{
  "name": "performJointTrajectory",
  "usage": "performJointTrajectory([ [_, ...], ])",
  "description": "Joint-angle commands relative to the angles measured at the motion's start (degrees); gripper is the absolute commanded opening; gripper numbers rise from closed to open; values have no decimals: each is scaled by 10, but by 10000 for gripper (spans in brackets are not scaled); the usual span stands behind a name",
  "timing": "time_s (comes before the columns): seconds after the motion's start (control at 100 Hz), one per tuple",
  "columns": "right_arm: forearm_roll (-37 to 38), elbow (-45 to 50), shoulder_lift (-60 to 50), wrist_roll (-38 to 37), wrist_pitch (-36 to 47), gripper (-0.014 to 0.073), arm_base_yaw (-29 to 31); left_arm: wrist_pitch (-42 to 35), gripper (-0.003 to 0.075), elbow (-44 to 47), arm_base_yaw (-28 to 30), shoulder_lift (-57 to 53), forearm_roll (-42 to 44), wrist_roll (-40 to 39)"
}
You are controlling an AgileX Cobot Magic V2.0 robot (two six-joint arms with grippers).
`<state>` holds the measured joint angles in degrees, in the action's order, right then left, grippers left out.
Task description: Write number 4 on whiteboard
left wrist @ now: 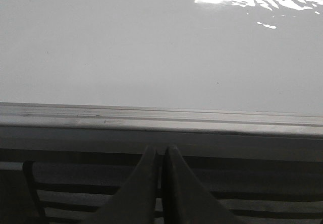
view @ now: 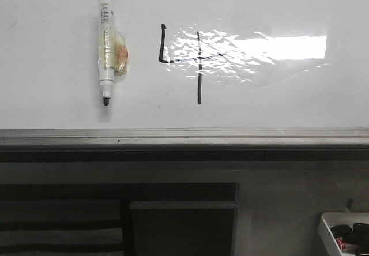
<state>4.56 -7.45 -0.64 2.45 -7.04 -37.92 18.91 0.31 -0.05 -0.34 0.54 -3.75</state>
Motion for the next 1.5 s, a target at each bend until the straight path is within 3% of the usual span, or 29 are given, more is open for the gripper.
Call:
performJointTrajectory([
  [0.0, 6, -15, 1, 5, 47, -61, 3, -36, -20, 9, 2, -17, -1, -6],
  [0.58, 6, 11, 2, 5, 61, -61, 12, -36, -20, 9, 2, -16, -1, -6],
  [0.68, 6, 34, 2, 5, 66, -61, 52, -36, -20, 9, 2, -16, -1, -6],
  [0.85, -36, 99, 2, 4, 125, -61, 190, -36, -20, 9, 2, -16, -1, -6],
  [1.08, -46, 97, 1, 4, 47, -61, 316, -36, -20, 9, 2, -16, -1, -6],
  [1.31, -49, 97, -11, 4, -117, -61, 338, -36, -20, 9, 2, -16, -1, -6],
  [1.49, -49, 97, -11, 4, -115, -61, 339, -37, -20, 9, 2, -16, -1, -6],
])
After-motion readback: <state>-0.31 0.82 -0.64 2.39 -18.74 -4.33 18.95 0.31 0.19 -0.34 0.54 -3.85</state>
